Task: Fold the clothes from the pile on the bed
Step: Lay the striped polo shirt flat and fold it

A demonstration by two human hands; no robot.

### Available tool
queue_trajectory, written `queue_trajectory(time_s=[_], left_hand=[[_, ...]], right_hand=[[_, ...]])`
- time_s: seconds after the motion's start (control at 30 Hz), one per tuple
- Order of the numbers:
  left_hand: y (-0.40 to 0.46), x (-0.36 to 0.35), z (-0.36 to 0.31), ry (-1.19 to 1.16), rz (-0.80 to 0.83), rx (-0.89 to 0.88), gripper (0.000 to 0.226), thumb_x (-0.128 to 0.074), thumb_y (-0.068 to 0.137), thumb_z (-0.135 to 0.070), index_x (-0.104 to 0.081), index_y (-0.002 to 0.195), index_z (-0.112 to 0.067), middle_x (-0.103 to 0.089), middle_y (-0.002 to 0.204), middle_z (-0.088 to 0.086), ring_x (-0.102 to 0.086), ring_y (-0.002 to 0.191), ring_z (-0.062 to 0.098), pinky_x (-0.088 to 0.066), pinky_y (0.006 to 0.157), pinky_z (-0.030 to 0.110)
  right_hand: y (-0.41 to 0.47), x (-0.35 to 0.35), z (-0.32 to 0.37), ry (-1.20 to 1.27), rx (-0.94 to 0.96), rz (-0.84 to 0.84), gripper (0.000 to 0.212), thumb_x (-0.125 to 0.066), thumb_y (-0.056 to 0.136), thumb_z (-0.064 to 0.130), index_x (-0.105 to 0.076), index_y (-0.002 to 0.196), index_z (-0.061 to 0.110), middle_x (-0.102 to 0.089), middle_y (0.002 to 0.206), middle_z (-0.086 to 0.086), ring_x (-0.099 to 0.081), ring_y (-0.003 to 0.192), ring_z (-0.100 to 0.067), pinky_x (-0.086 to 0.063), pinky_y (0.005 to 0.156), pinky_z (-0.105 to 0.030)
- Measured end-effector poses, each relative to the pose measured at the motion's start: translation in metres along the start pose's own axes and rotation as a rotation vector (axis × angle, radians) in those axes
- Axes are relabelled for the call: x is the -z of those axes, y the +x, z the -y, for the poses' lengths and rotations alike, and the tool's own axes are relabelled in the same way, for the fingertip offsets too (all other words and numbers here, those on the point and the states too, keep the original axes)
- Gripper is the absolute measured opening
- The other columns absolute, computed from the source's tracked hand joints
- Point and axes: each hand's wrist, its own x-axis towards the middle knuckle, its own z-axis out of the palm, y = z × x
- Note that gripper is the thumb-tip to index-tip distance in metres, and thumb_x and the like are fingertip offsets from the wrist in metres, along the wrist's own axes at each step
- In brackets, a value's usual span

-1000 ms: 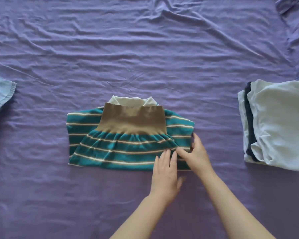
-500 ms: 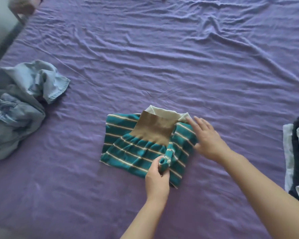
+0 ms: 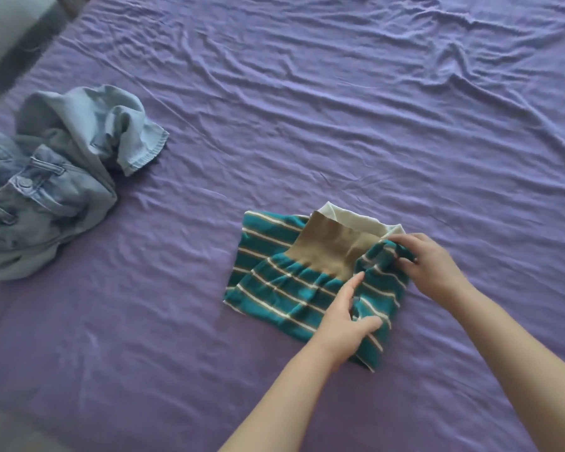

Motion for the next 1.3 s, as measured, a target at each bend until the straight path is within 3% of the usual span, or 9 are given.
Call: queue_trajectory(time_s=[0.2, 0.3, 0.4, 0.6, 0.7, 0.77, 0.93, 1.17, 1.3], left_hand=[[-0.009, 0.08, -0.028, 0.136, 0.104, -0.139, 0.068, -0.053, 0.089, -0.003, -0.035, 0.137, -0.048, -0.051, 0.116, -0.034, -0.043, 0.089, -0.003, -0.042, 0.082, 0.01], [-0.012, 0.121, -0.03, 0.217, 0.004, -0.208, 0.068, -0.05, 0.089, 0.002, -0.034, 0.138, -0.043, -0.042, 0.139, -0.023, -0.047, 0.106, -0.016, -0.037, 0.094, 0.007], [-0.012, 0.157, -0.021, 0.303, -0.116, -0.238, 0.072, -0.049, 0.089, 0.002, -0.034, 0.136, -0.051, -0.041, 0.142, -0.021, -0.036, 0.13, -0.009, -0.03, 0.111, 0.02], [0.005, 0.186, 0.004, 0.59, -0.28, -0.08, 0.091, -0.061, 0.083, -0.012, -0.004, 0.147, -0.042, -0.003, 0.157, -0.008, -0.018, 0.142, 0.01, -0.024, 0.106, 0.018], [0.01, 0.194, 0.005, 0.482, -0.501, -0.043, 0.08, -0.066, 0.083, -0.025, -0.021, 0.149, -0.022, -0.023, 0.152, 0.006, -0.028, 0.137, 0.018, -0.025, 0.112, 0.03], [0.018, 0.199, -0.005, 0.248, -0.548, 0.049, 0.062, -0.06, 0.09, -0.03, -0.034, 0.144, -0.016, -0.04, 0.141, 0.007, -0.045, 0.119, 0.015, -0.037, 0.103, 0.029], [0.029, 0.197, -0.036, -0.414, -0.289, 0.364, 0.055, -0.035, 0.097, -0.052, -0.069, 0.106, -0.01, -0.072, 0.096, 0.012, -0.07, 0.079, 0.023, -0.055, 0.061, 0.03], [0.023, 0.167, -0.052, -0.318, -0.126, 0.242, 0.052, -0.034, 0.096, -0.053, -0.07, 0.11, -0.019, -0.065, 0.109, -0.003, -0.056, 0.101, 0.011, -0.046, 0.09, 0.033], [0.014, 0.121, -0.07, -0.394, 0.169, 0.209, 0.055, -0.023, 0.099, -0.046, -0.065, 0.119, -0.017, -0.068, 0.108, -0.004, -0.06, 0.092, 0.009, -0.048, 0.08, 0.025]], right_hand=[[0.021, -0.017, 0.064, 0.0, 0.123, -0.05, 0.041, -0.061, 0.081, -0.004, -0.063, 0.117, 0.014, -0.057, 0.121, -0.008, -0.046, 0.114, -0.03, -0.035, 0.102, -0.038], [0.037, -0.038, 0.102, 0.023, 0.174, -0.062, 0.039, -0.059, 0.083, -0.002, -0.064, 0.118, 0.016, -0.057, 0.122, -0.008, -0.046, 0.114, -0.03, -0.034, 0.104, -0.04], [0.056, -0.062, 0.134, 0.026, 0.206, -0.101, 0.041, -0.057, 0.082, -0.003, -0.063, 0.117, 0.016, -0.056, 0.124, -0.008, -0.045, 0.117, -0.031, -0.033, 0.105, -0.039], [0.068, -0.111, 0.164, -0.156, 0.068, -0.056, 0.059, -0.055, 0.088, 0.009, -0.034, 0.143, 0.021, -0.033, 0.147, -0.009, -0.026, 0.136, -0.027, -0.028, 0.11, -0.04], [0.045, -0.122, 0.167, -0.058, 0.003, -0.295, 0.053, -0.058, 0.086, 0.008, -0.043, 0.136, 0.011, -0.046, 0.132, -0.011, -0.041, 0.122, -0.027, -0.036, 0.103, -0.04], [0.031, -0.128, 0.173, 0.141, -0.091, -0.271, 0.049, -0.058, 0.088, 0.014, -0.044, 0.135, 0.009, -0.048, 0.127, -0.01, -0.046, 0.118, -0.025, -0.039, 0.102, -0.035], [0.025, -0.141, 0.191, 0.54, -0.332, -0.083, 0.065, -0.06, 0.087, 0.038, -0.031, 0.143, 0.019, -0.046, 0.137, -0.002, -0.044, 0.125, -0.018, -0.038, 0.106, -0.042], [0.016, -0.112, 0.187, 0.88, -0.445, -0.149, 0.061, -0.075, 0.075, 0.035, -0.042, 0.125, 0.025, -0.062, 0.108, 0.008, -0.06, 0.097, -0.006, -0.046, 0.075, -0.024], [0.0, -0.083, 0.156, 0.893, -0.473, -0.36, 0.056, -0.078, 0.073, 0.024, -0.047, 0.119, 0.02, -0.066, 0.102, 0.003, -0.064, 0.095, -0.013, -0.052, 0.08, -0.031]])
